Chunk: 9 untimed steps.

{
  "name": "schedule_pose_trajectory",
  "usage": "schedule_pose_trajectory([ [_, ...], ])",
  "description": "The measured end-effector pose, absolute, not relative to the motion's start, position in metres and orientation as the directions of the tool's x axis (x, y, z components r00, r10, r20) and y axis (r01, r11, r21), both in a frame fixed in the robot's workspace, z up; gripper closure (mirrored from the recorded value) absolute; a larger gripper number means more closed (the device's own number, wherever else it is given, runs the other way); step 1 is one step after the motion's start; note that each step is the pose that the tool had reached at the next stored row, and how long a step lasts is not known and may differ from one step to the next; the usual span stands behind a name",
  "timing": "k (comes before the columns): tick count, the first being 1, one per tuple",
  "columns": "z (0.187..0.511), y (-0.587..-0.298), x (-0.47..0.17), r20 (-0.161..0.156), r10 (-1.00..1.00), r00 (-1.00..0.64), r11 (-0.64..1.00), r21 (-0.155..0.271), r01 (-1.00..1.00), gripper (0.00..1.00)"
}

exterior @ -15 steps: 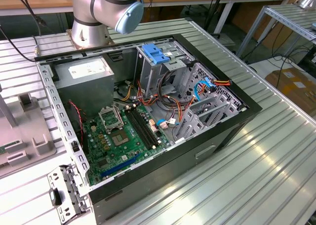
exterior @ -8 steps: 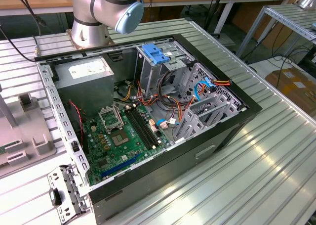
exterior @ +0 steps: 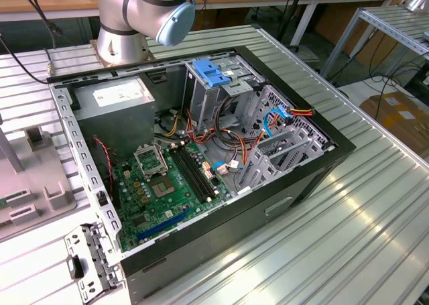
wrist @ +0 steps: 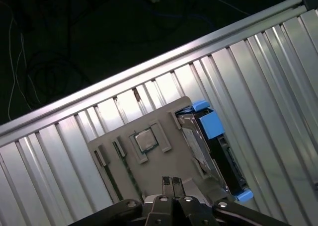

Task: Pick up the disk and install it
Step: 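Pick up the disk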

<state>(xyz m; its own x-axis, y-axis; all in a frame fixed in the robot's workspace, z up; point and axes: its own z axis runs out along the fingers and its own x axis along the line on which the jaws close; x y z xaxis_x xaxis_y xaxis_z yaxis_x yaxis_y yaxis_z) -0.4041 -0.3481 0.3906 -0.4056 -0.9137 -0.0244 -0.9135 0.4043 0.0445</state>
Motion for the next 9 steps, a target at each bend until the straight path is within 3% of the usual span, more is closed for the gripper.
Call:
schedule_pose_trajectory([
  [9,0.3906,-0.3481,-0.4040,-0.024,-0.945,-0.327,0.326,0.044,-0.944,0.89],
])
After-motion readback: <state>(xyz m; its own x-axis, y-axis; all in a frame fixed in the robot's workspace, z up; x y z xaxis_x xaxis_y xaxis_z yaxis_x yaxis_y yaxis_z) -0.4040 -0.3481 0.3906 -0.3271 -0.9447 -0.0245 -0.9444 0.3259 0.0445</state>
